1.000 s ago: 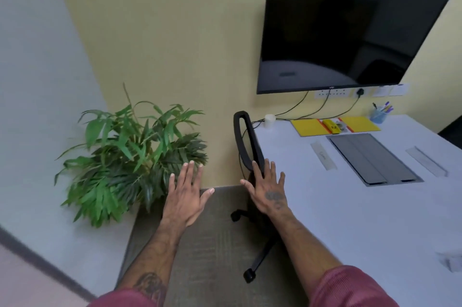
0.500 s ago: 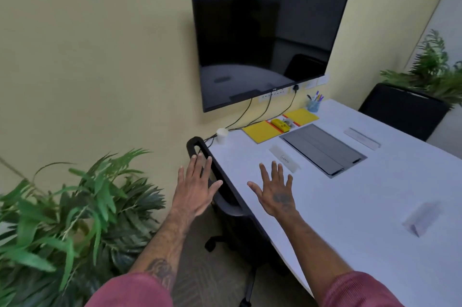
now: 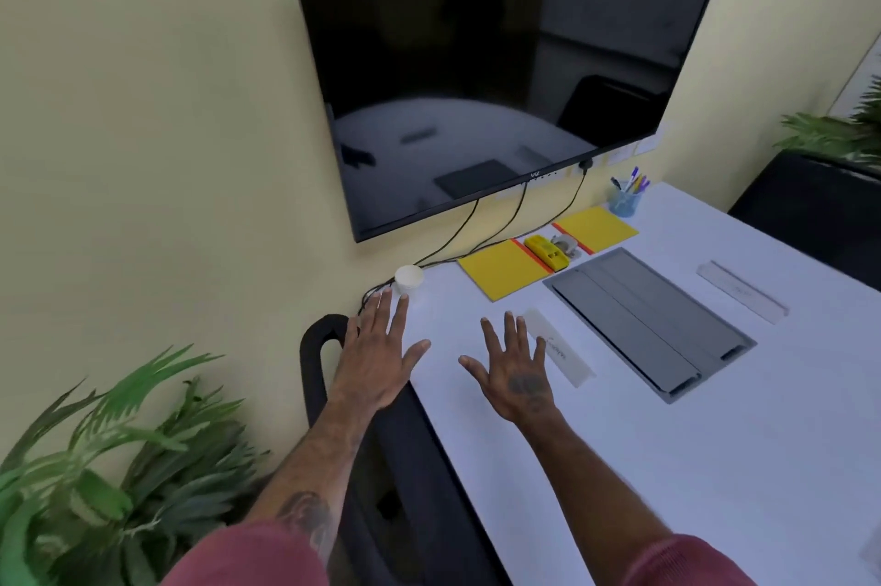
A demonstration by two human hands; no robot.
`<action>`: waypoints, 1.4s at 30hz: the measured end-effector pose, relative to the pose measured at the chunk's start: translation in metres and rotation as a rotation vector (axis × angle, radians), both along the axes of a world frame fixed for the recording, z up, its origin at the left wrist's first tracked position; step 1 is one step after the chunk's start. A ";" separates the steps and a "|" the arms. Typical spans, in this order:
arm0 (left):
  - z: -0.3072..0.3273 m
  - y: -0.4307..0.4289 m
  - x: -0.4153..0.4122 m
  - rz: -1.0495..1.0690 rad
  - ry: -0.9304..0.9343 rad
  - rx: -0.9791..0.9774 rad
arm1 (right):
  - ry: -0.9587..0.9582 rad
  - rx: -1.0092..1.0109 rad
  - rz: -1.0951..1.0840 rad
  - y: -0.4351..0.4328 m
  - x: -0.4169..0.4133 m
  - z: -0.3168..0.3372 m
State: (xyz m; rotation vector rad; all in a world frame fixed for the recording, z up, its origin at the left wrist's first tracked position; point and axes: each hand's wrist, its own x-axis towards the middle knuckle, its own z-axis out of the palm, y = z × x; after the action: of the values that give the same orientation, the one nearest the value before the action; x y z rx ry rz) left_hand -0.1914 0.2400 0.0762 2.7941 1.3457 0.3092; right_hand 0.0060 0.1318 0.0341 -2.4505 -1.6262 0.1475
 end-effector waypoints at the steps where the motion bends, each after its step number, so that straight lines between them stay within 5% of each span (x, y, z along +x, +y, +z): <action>1: -0.003 0.012 0.008 -0.002 -0.007 -0.018 | 0.010 -0.011 0.012 0.013 0.005 -0.003; 9: -0.057 0.134 0.061 0.012 -0.073 -0.217 | 0.110 -0.082 0.047 0.127 0.042 -0.052; 18: -0.133 0.261 0.100 0.269 -0.225 -0.627 | 0.366 -0.025 0.058 0.259 0.055 -0.096; 26: -0.173 0.294 0.133 0.245 -0.212 -0.634 | 0.393 -0.096 0.108 0.333 0.054 -0.123; 36: -0.169 0.272 0.144 0.191 -0.437 -0.666 | 0.336 0.014 0.083 0.303 0.075 -0.124; 42: -0.144 0.216 0.166 0.055 -0.522 -0.734 | 0.467 0.165 -0.008 0.225 0.111 -0.095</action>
State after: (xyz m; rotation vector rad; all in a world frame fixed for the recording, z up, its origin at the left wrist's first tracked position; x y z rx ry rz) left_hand -0.0254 0.4565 -0.0676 1.9056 1.1064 0.4044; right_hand 0.1169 0.3568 -0.0614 -2.0950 -1.3629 0.5194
